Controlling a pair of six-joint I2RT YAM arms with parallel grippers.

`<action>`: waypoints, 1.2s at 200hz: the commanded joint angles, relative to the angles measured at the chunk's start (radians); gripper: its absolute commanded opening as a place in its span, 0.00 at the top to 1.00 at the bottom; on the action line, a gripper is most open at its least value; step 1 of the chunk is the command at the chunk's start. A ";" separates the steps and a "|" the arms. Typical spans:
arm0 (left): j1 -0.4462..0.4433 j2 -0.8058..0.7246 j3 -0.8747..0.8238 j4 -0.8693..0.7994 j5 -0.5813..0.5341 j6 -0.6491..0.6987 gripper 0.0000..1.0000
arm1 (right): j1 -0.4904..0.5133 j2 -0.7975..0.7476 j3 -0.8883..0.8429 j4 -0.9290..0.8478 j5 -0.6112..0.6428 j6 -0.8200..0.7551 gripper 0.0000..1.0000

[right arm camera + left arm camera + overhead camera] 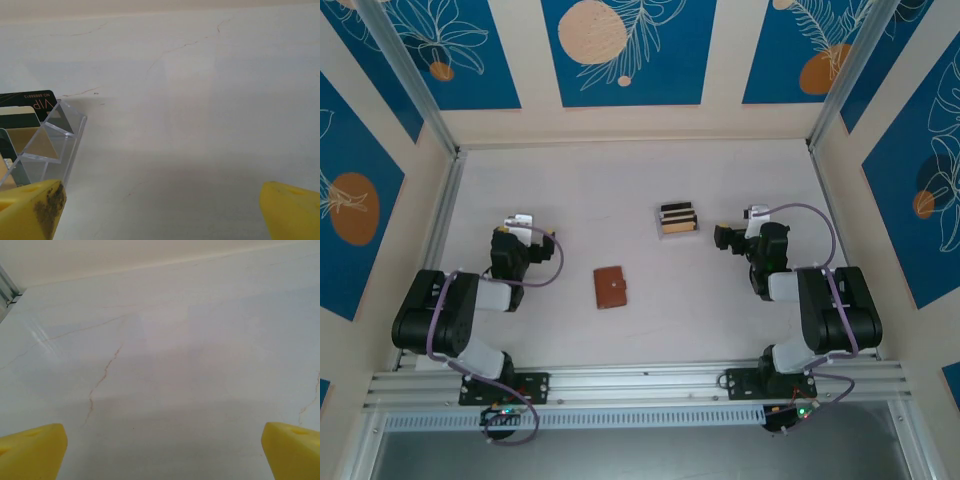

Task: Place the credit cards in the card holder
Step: Open the button on the card holder.

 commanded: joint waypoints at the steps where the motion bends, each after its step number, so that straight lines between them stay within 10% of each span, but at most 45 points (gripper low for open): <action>1: -0.006 0.016 0.016 0.029 0.002 0.020 0.00 | 0.006 0.012 0.011 0.038 0.022 0.001 0.01; 203: 0.013 0.013 0.010 0.038 -0.141 -0.059 0.00 | -0.038 0.011 0.030 0.004 -0.074 0.023 0.01; 240: -0.029 -0.091 0.014 -0.054 -0.225 -0.034 0.00 | -0.045 -0.191 0.064 -0.247 0.188 0.157 0.01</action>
